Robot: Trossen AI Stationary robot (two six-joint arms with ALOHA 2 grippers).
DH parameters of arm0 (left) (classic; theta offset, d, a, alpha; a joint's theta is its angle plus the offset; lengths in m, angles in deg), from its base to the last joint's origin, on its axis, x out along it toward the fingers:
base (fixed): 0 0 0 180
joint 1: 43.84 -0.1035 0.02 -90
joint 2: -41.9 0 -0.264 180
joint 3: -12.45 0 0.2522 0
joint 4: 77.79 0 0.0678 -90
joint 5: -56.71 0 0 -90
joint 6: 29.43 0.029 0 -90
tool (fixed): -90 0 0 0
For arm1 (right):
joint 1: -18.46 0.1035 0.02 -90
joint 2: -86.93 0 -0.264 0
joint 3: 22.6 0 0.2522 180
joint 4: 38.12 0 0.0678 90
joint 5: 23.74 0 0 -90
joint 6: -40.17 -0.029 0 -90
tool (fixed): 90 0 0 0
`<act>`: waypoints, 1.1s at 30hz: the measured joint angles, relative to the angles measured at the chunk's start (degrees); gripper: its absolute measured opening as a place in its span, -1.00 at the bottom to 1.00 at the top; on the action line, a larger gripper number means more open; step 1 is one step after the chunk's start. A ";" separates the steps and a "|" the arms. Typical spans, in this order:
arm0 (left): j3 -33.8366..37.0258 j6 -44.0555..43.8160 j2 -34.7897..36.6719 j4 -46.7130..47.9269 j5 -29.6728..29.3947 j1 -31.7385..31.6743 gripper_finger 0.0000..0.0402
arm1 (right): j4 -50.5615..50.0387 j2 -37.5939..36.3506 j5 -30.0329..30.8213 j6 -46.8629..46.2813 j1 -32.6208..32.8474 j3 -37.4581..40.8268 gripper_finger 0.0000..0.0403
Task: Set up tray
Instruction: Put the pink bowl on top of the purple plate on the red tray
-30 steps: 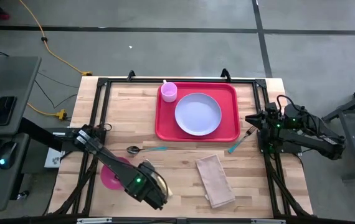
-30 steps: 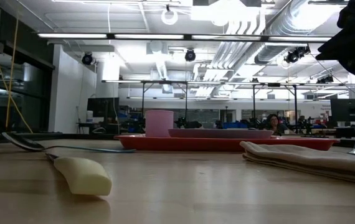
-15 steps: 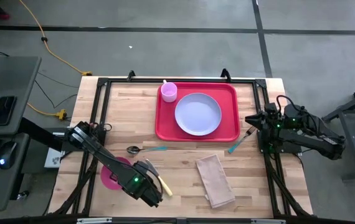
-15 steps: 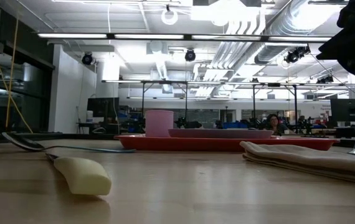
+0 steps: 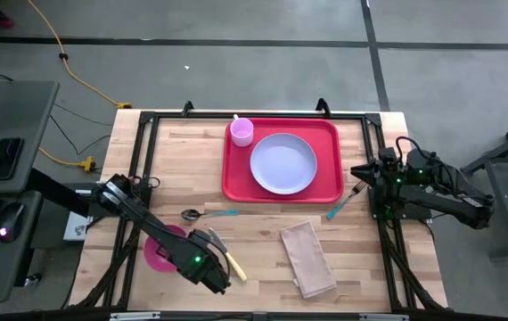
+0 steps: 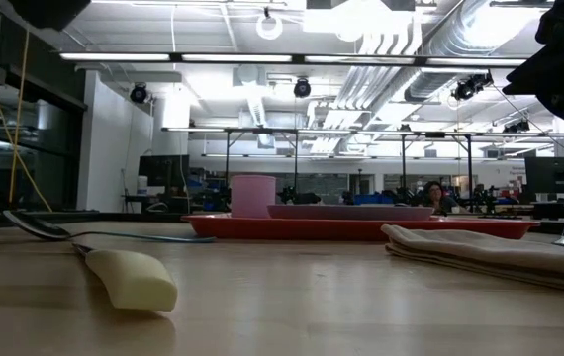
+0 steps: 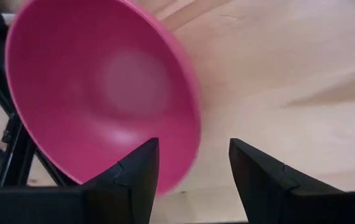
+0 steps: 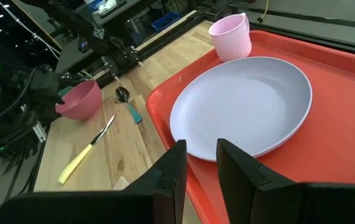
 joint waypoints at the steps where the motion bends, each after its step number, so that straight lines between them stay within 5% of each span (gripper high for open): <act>1: 0.51 0.00 -0.02 -0.93 -0.02 0.00 0.11 | 0.00 0.00 -0.01 0.00 0.02 0.00 -0.67; 23: 5.89 3.13 -0.02 -7.64 2.58 -0.04 0.09 | 0.00 0.02 0.03 0.00 0.01 0.00 -0.67; 27: 5.89 3.13 -0.02 -7.56 2.56 -0.04 -0.07 | 0.00 0.02 0.03 0.00 0.01 0.00 -0.67; 33: 5.89 3.32 -0.02 -7.46 2.36 -0.04 -0.58 | 0.00 0.02 0.03 0.00 0.02 0.00 -0.67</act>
